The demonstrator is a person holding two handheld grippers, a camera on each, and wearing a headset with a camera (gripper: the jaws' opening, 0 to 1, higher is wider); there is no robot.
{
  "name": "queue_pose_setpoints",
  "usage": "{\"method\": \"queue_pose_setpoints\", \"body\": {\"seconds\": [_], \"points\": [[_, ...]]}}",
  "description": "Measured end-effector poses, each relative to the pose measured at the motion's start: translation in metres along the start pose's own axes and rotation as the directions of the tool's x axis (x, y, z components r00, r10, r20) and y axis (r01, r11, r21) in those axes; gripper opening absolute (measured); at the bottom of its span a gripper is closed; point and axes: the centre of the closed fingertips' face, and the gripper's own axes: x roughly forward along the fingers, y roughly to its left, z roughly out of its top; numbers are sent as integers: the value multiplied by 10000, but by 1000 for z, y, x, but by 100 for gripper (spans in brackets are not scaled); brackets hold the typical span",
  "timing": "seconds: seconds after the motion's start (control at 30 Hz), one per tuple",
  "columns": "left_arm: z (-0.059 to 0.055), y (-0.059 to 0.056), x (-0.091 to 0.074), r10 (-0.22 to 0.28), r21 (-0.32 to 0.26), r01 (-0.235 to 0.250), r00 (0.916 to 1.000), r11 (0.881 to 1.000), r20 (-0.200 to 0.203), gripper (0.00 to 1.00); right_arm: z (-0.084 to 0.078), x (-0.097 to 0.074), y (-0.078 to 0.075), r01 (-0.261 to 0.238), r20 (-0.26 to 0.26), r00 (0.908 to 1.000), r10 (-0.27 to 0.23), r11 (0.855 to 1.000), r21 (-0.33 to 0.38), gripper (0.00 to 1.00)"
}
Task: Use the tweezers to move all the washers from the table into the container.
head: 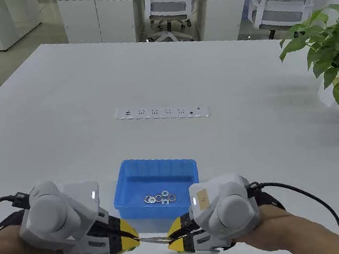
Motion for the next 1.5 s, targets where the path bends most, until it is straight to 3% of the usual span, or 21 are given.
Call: {"method": "queue_pose_setpoints", "body": {"seconds": [0.43, 0.7, 0.97, 1.1, 1.5], "points": [[-23, -6, 20, 0, -2, 0, 9978, 10000, -670, 5, -17, 11, 7, 151, -546, 9984, -165, 9995, -264, 9], [-40, -7, 27, -106, -51, 100, 9907, 9999, -1358, 5, -16, 16, 9, 120, -469, 9988, -130, 9997, -215, 10], [-47, -8, 31, -241, -75, 232, 9846, 9997, -1730, 5, -14, 16, 10, 27, -476, 9989, -35, 9999, -169, 12], [-45, -5, 30, -342, -522, 253, 9839, 9983, -1755, 5, -15, 16, 9, 46, -526, 9986, -56, 9998, -175, 12], [-47, -5, 30, -281, -732, 134, 9785, 9972, -2044, 6, -16, 16, 9, 98, -670, 9977, -112, 9997, -220, 14]]}}
